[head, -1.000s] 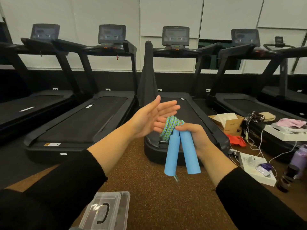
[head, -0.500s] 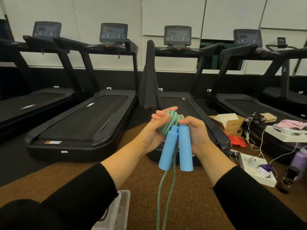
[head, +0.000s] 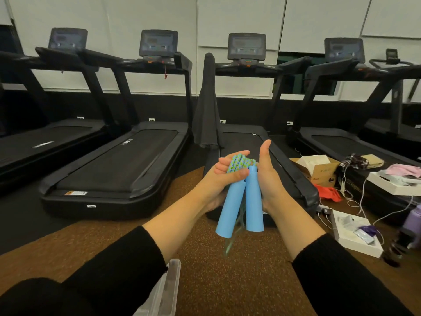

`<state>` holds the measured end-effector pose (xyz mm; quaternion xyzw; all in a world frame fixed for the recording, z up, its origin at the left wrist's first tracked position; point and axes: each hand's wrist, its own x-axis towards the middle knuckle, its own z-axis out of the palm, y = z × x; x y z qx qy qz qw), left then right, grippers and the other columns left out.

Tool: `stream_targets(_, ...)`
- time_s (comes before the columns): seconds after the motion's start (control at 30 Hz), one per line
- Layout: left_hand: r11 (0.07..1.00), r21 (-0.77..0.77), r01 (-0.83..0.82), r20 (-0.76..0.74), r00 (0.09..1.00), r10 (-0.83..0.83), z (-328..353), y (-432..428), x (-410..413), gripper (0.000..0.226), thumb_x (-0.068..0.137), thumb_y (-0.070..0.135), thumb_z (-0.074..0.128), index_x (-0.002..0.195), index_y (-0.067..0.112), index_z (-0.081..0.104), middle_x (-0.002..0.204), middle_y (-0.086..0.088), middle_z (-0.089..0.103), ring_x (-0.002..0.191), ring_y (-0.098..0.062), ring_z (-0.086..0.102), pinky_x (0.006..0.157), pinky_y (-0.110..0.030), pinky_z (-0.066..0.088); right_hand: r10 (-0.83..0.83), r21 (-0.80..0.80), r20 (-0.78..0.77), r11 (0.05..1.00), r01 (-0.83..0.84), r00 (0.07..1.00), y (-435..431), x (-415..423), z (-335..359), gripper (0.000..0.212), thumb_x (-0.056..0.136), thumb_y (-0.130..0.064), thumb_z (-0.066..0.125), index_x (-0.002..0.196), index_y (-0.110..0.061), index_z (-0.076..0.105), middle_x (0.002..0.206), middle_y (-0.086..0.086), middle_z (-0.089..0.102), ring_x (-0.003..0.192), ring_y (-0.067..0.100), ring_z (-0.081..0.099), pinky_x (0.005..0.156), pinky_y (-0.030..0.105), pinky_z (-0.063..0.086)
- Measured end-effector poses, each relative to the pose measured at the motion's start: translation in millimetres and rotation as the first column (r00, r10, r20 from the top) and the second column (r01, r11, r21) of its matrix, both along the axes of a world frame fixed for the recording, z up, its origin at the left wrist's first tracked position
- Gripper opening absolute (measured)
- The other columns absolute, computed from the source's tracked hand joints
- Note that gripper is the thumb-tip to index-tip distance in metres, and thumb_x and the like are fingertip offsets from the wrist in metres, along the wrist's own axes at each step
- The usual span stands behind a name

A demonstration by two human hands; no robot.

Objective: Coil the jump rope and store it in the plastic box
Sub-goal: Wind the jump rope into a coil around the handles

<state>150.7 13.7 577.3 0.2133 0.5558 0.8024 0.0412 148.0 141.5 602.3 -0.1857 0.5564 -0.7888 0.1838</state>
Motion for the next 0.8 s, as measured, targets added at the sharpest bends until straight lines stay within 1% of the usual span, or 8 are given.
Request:
stream_targets(0.17,0.997,0.066,-0.043,0.01,0.999,0.042,-4,4,-4,0.032,0.084,0.003,0.06,0.107,0.025,0.064,0.087,0.0,0.074,0.075,-0.015,0.071,0.069,-0.03,0.06,-0.253,-0.053,0.027,0.966,0.254,0.967,-11,-1,-6,0.069,0.093,-0.06,0.027,0.07,-0.007,0.065,0.061,0.004,0.07,0.06,0.017,0.068,0.056,0.023,0.056)
stream_targets(0.27,0.996,0.038,-0.079,0.045,0.996,0.077,0,7,-10,0.03,0.074,0.011,0.062,0.101,0.025,0.063,0.082,0.003,0.075,0.071,-0.011,0.072,0.061,-0.023,0.057,-0.522,-0.008,-0.016,0.853,0.522,0.853,-22,-4,-11,0.038,0.091,-0.045,0.04,0.077,-0.013,0.054,0.079,0.009,0.058,0.078,0.023,0.059,0.074,0.038,0.05)
stream_targets(0.33,0.995,-0.008,-0.098,0.066,0.993,0.098,2,10,-15,0.029,0.071,0.017,0.062,0.099,0.026,0.064,0.084,0.004,0.075,0.073,-0.01,0.072,0.063,-0.021,0.056,-0.62,0.03,-0.077,0.782,0.623,0.781,-25,-4,-12,0.033,0.09,-0.038,0.042,0.069,-0.015,0.052,0.078,0.009,0.056,0.081,0.027,0.057,0.078,0.045,0.048)
stream_targets(0.47,0.991,-0.075,-0.109,0.075,0.991,0.115,3,11,-18,0.018,0.079,0.017,0.065,0.095,0.025,0.065,0.086,0.002,0.071,0.068,-0.008,0.071,0.059,-0.021,0.056,-0.622,0.067,-0.005,0.781,0.621,0.783,-24,-8,-9,0.031,0.085,-0.042,0.04,0.067,-0.019,0.05,0.081,0.009,0.055,0.082,0.028,0.057,0.081,0.042,0.048)
stream_targets(0.53,0.989,-0.105,-0.108,0.082,0.99,0.117,2,10,-15,0.013,0.087,0.016,0.061,0.098,0.023,0.065,0.084,0.002,0.071,0.067,-0.008,0.07,0.058,-0.023,0.056,-0.574,0.086,0.07,0.818,0.568,0.816,-21,-9,-7,0.029,0.087,-0.031,0.038,0.062,-0.017,0.042,0.068,0.006,0.047,0.065,0.022,0.049,0.064,0.035,0.042)
stream_targets(0.6,0.984,-0.147,-0.097,0.059,0.993,0.106,-1,9,-11,0.02,0.087,0.021,0.063,0.106,0.02,0.064,0.089,-0.003,0.069,0.074,-0.013,0.068,0.065,-0.028,0.056,-0.515,0.092,0.105,0.857,0.507,0.851,-17,-8,-7,0.028,0.089,-0.022,0.038,0.062,-0.015,0.044,0.062,0.005,0.045,0.057,0.018,0.045,0.058,0.032,0.039)
stream_targets(0.67,0.975,-0.201,-0.091,0.046,0.994,0.102,-4,10,-11,0.033,0.081,0.027,0.064,0.113,0.018,0.062,0.094,-0.006,0.068,0.079,-0.017,0.067,0.073,-0.032,0.055,-0.472,0.083,0.138,0.882,0.464,0.871,-15,-4,-8,0.026,0.089,-0.02,0.039,0.07,-0.012,0.056,0.067,0.008,0.053,0.06,0.019,0.051,0.06,0.032,0.045)
stream_targets(0.8,0.938,-0.301,-0.174,0.036,0.98,0.194,-6,17,-13,0.043,0.077,0.028,0.067,0.116,0.013,0.057,0.096,-0.008,0.067,0.083,-0.019,0.067,0.078,-0.036,0.055,-0.508,0.105,0.203,0.862,0.497,0.837,-16,-4,-14,0.016,0.081,-0.021,0.049,0.077,-0.012,0.062,0.076,0.01,0.062,0.066,0.022,0.059,0.063,0.034,0.05)
